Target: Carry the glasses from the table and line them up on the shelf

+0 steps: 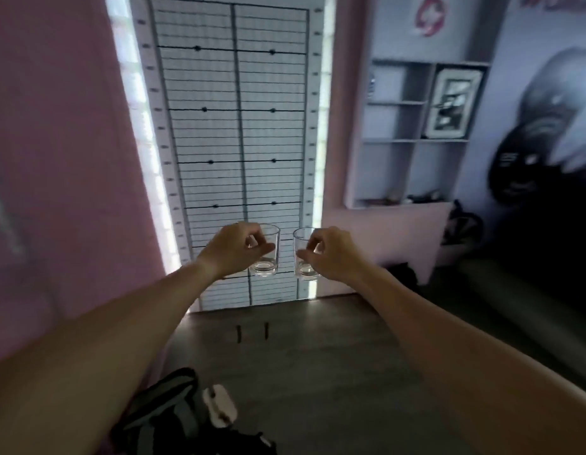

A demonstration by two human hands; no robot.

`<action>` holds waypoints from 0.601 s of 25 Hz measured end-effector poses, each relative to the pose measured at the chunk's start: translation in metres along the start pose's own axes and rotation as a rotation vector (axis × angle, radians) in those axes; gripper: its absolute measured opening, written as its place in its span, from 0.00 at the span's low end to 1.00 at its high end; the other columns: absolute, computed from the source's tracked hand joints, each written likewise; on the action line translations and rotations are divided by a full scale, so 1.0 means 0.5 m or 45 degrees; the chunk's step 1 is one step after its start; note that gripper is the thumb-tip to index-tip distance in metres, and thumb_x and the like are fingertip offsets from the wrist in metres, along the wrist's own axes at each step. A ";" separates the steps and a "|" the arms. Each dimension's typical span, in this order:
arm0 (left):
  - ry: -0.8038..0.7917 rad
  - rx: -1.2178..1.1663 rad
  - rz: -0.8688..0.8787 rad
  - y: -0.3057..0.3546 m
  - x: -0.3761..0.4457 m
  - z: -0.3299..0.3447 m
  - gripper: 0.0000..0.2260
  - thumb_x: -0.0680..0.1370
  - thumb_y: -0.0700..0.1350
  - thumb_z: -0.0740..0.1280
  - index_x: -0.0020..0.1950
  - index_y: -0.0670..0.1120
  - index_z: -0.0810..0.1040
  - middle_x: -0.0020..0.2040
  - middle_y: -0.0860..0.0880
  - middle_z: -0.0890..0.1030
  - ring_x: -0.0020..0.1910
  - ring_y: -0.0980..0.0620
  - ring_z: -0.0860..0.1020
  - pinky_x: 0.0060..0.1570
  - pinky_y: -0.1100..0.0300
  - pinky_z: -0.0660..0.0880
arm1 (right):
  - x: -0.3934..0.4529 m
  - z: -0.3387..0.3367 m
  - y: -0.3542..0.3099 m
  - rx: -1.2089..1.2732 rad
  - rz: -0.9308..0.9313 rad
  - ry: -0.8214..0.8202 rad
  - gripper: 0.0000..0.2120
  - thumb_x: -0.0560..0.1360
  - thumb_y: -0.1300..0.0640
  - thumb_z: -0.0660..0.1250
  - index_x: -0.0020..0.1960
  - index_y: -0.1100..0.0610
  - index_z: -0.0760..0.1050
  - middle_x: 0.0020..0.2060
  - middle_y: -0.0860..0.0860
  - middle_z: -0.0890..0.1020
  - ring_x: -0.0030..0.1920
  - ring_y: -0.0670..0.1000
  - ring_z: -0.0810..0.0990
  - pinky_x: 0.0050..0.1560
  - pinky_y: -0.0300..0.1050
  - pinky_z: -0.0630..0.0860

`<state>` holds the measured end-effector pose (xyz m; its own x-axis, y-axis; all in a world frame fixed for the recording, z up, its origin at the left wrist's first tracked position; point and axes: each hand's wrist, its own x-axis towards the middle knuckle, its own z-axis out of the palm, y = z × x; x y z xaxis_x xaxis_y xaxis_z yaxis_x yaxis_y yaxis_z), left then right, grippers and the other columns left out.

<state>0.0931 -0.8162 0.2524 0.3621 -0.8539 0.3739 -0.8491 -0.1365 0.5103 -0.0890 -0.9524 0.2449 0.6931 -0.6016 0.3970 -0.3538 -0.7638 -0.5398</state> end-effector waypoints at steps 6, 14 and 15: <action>-0.187 -0.115 0.257 0.118 0.265 0.212 0.10 0.75 0.56 0.71 0.44 0.50 0.80 0.47 0.50 0.83 0.47 0.53 0.81 0.50 0.48 0.80 | 0.055 -0.155 0.246 -0.160 0.243 0.136 0.10 0.70 0.47 0.75 0.37 0.49 0.76 0.41 0.53 0.79 0.43 0.53 0.77 0.43 0.40 0.67; -0.241 -0.215 0.425 0.197 0.663 0.361 0.10 0.73 0.54 0.74 0.43 0.49 0.81 0.41 0.51 0.83 0.43 0.50 0.81 0.46 0.55 0.77 | 0.262 -0.323 0.466 -0.281 0.417 0.305 0.10 0.69 0.45 0.75 0.36 0.48 0.76 0.40 0.47 0.79 0.44 0.48 0.78 0.46 0.43 0.73; -0.234 -0.225 0.449 0.208 0.707 0.376 0.10 0.73 0.54 0.74 0.42 0.49 0.81 0.39 0.54 0.82 0.41 0.50 0.81 0.44 0.56 0.75 | 0.289 -0.337 0.489 -0.291 0.432 0.325 0.11 0.69 0.45 0.74 0.35 0.47 0.75 0.40 0.46 0.79 0.43 0.48 0.78 0.46 0.43 0.73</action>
<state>0.0606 -1.2268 0.2921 -0.0269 -0.9103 0.4131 -0.8237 0.2544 0.5068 -0.1810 -1.2656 0.2955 0.3487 -0.8420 0.4117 -0.6822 -0.5292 -0.5046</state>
